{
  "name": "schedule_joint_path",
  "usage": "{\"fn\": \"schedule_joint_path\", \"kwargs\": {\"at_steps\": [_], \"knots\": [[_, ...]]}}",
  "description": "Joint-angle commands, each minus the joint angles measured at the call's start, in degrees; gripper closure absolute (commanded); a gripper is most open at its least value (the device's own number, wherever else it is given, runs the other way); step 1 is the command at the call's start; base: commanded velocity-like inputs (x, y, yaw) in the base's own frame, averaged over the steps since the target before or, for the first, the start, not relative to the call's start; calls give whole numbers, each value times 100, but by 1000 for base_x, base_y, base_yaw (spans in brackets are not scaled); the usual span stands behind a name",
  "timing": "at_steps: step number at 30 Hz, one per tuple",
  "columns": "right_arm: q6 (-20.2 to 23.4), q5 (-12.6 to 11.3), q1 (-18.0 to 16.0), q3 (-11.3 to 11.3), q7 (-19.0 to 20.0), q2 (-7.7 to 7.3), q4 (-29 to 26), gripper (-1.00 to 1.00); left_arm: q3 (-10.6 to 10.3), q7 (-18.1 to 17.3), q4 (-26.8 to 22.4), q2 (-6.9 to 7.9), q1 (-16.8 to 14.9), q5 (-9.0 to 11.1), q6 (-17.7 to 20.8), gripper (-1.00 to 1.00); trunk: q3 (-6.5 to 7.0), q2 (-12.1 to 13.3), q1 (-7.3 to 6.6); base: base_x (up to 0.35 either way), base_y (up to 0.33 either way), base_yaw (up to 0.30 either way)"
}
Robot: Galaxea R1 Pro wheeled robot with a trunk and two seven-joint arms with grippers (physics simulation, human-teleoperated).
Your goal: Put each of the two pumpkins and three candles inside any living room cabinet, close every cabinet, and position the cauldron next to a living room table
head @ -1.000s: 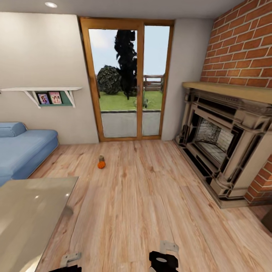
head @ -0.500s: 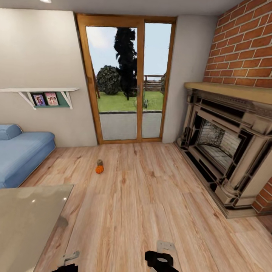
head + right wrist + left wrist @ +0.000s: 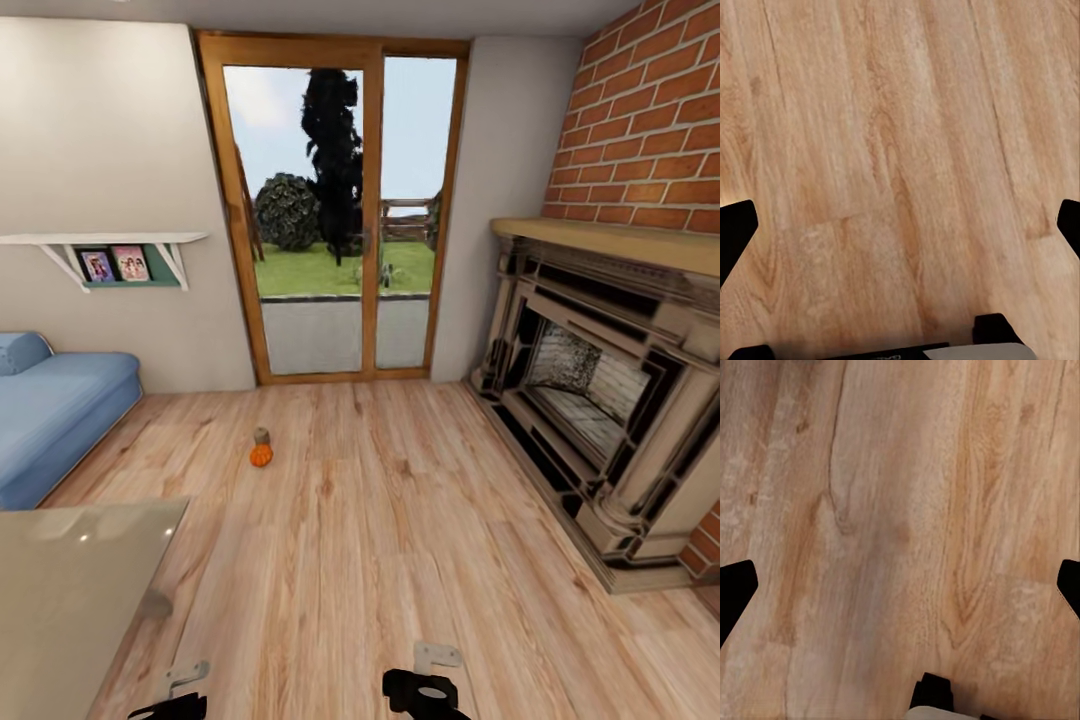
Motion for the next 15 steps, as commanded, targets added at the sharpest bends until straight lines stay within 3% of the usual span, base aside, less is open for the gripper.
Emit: {"fn": "schedule_joint_path", "kwargs": {"at_steps": [1, 8, 15], "knots": [[0, 2, 0, 0, 0, 3, 0, -100, 0, 0, 4, 0, 0, 0, 1, -100, 0, 0, 0, 280, 0, 0], [-1, 4, 0, 0, -1, 6, 1, -100, -6, 0, 8, 0, 1, -14, 0, -100, 0, 0, 0, 318, -11, 0], [1, -4, 0, 0, -7, 12, 2, -100, -12, -1, 14, -8, 0, -24, -3, -100, 0, 0, 0, 319, -113, 0]]}}
